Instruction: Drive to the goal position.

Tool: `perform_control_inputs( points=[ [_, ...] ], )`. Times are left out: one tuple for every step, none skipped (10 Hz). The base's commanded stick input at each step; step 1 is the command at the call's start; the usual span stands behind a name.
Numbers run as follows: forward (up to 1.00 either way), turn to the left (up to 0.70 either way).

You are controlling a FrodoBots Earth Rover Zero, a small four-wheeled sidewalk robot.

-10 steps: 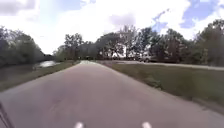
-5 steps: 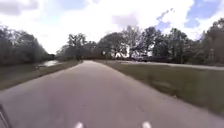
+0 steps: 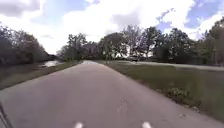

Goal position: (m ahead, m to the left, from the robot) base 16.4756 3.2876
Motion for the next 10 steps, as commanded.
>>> perform_control_inputs(
  points=[
    [1.0,0.0],
    [1.0,0.0],
    [1.0,0.0],
    [1.0,0.0],
    [1.0,0.0],
    [1.0,0.0],
    [1.0,0.0],
    [1.0,0.19],
    [1.0,0.21],
    [1.0,0.11]
  ],
)
